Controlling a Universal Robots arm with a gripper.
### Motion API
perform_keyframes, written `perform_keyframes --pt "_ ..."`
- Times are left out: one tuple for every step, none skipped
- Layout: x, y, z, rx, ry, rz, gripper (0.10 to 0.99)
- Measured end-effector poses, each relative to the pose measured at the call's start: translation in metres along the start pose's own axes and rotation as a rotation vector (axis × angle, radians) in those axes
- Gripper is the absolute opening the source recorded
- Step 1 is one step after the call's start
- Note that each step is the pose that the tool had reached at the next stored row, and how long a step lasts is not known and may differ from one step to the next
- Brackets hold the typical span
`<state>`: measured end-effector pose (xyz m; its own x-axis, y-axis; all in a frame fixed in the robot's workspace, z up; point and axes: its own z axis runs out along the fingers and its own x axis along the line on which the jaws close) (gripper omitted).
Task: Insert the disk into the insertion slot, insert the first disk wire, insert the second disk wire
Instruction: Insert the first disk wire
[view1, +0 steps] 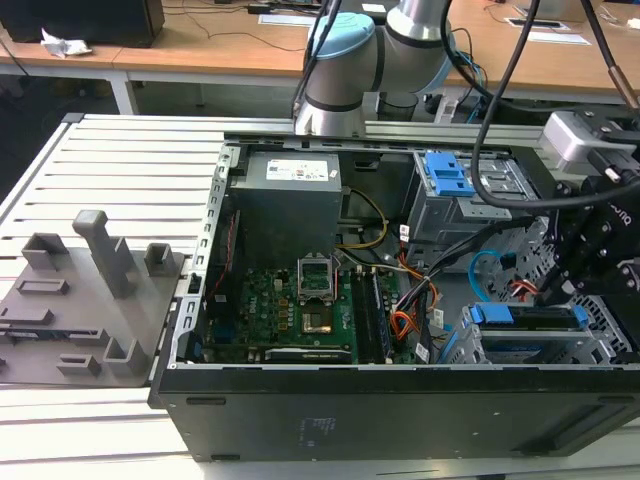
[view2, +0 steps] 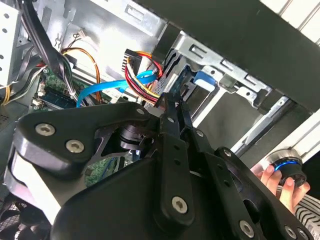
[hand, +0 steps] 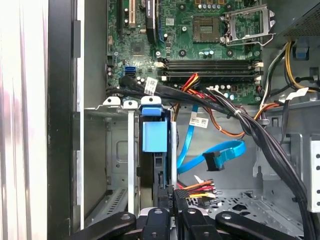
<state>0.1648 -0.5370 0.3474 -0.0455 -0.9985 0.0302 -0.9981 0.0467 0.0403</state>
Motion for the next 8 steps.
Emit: perform_keyframes --pt "0.0004 -0.0009 0.0 0.0 -0.0001 0.0 0.165" --pt "0.0008 -0.0011 0.0 0.0 0.0 0.0 0.165" --pt "0.0016 -0.0013 0.0 0.0 -0.0001 0.0 0.165" --pt "0.0021 -0.0013 0.0 0.0 0.0 0.0 0.165" --pt "0.0026 -0.0015 0.0 0.0 0.0 0.0 0.165" --pt "0.0029 -0.0015 0.0 0.0 -0.0001 0.0 0.165" --pt "0.0031 -0.0015 -0.0002 0.0 0.0 0.0 0.165" --pt "0.0034 -0.0015 -0.0007 0.0 0.0 0.0 0.165"
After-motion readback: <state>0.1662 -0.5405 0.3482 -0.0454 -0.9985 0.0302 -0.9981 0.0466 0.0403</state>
